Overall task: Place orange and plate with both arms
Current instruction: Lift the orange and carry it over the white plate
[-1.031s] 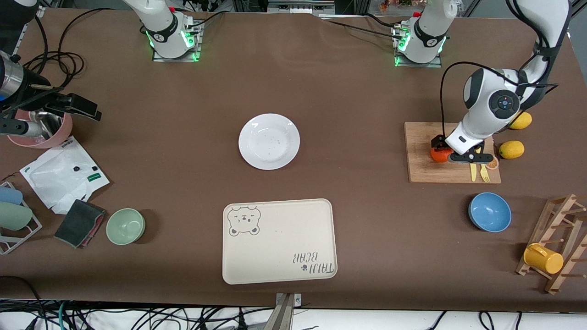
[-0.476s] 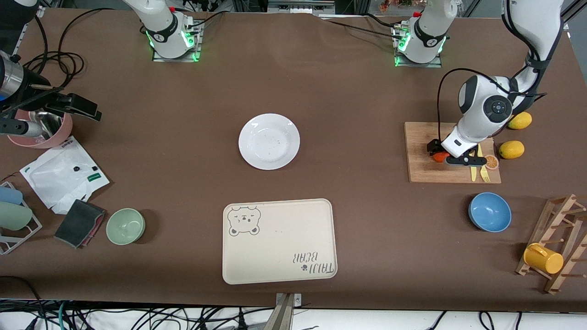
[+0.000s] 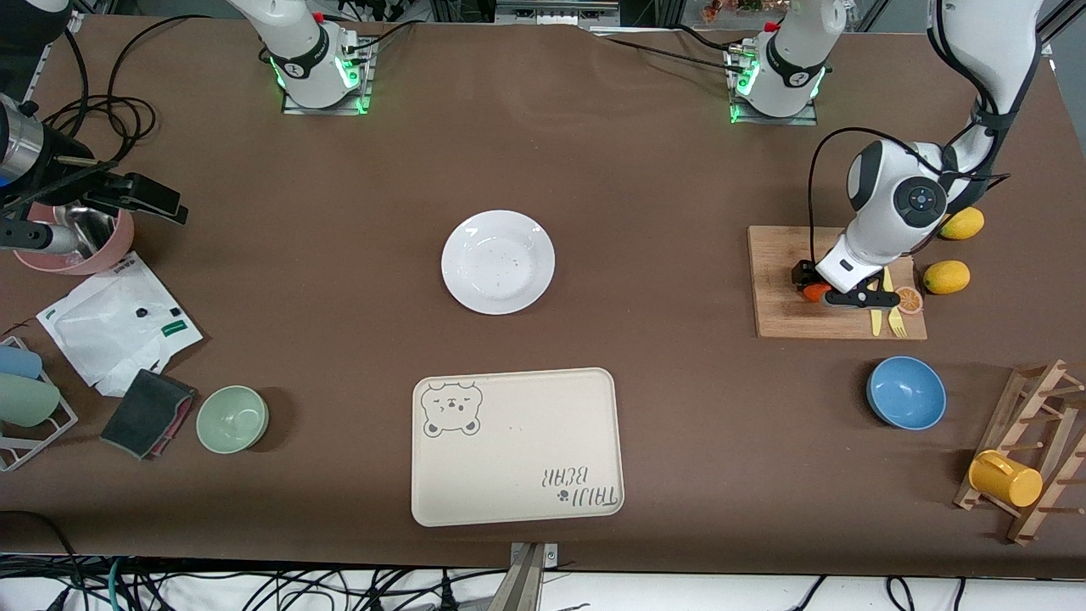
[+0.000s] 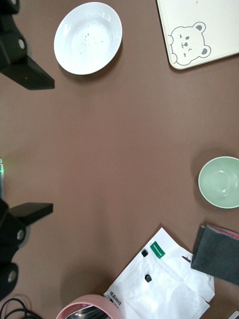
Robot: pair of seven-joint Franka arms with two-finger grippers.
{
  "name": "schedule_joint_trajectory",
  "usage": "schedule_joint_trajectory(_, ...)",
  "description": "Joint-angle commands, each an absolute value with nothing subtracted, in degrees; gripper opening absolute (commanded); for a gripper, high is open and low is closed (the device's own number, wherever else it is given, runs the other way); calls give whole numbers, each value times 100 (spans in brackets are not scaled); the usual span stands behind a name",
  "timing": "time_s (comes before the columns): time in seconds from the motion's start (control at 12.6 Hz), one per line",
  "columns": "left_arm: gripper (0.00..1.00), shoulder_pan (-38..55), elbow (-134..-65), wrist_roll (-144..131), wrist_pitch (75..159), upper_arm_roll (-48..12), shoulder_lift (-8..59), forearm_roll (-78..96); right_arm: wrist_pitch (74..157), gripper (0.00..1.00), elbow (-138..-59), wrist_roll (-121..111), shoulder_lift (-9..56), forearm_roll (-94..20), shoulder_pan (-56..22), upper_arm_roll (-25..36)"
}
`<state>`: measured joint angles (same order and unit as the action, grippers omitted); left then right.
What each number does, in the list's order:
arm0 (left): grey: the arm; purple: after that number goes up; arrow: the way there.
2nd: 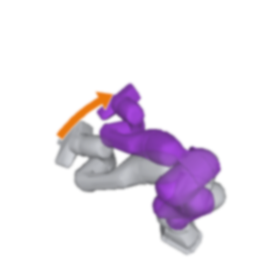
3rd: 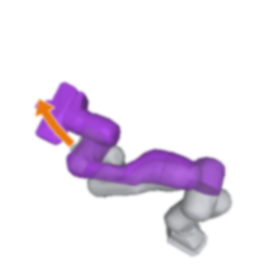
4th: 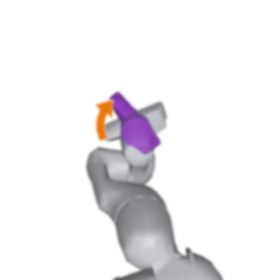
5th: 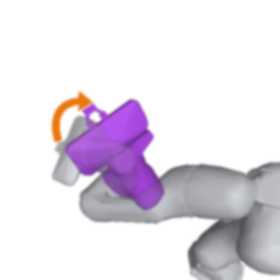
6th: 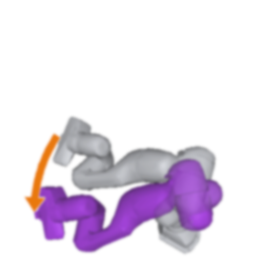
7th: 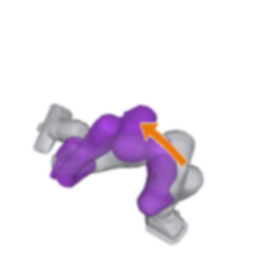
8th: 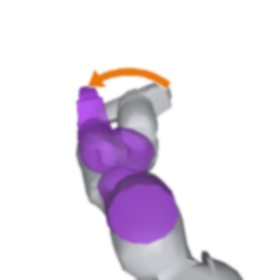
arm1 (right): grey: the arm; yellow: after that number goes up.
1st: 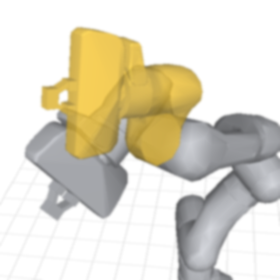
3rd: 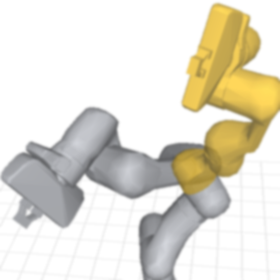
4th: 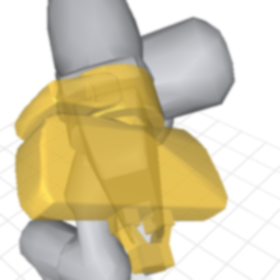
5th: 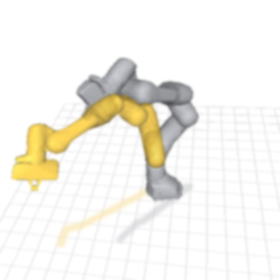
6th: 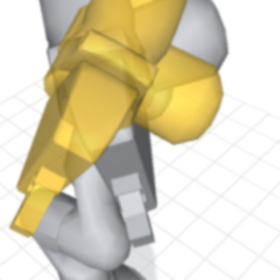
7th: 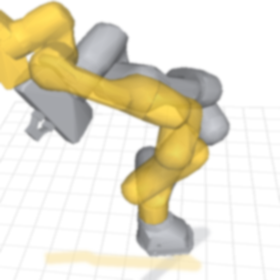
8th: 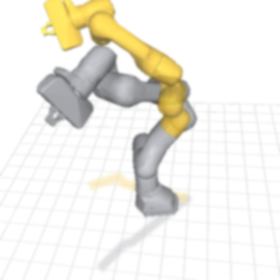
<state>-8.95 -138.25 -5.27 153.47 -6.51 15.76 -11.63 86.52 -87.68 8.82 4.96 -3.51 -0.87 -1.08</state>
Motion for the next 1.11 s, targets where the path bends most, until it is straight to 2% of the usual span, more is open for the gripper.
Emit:
schedule_joint_trajectory(0.0, 15, -905, -13852, -589, 15198, -747, 1249, -1318, 8684, 100, -8754, 897, 475, -387, -70, -132)
schedule_joint_trajectory(0.16, 15, -896, -13528, -606, 14471, -1036, 1082, -1249, 8692, 100, -8754, 905, 475, -387, -70, -132)
schedule_joint_trajectory(0.4, 16, -896, -12440, -1000, 12653, -1449, 1055, -1230, 8692, 100, -8754, 914, 475, -378, -79, -132)
schedule_joint_trajectory(0.48, 16, -896, -12228, -1298, 12282, -1694, 1063, -1230, 8692, 100, -8754, 914, 475, -369, -79, -132)
schedule_joint_trajectory(0.71, 16, -888, -11805, -2728, 11612, -2712, 1089, -1143, 8701, 100, -8754, 914, 475, -369, -79, -132)
schedule_joint_trajectory(1.03, 16, -661, -11103, -4706, 11601, -3848, 1694, -502, 8692, 100, -8754, 914, 475, -369, -79, -132)
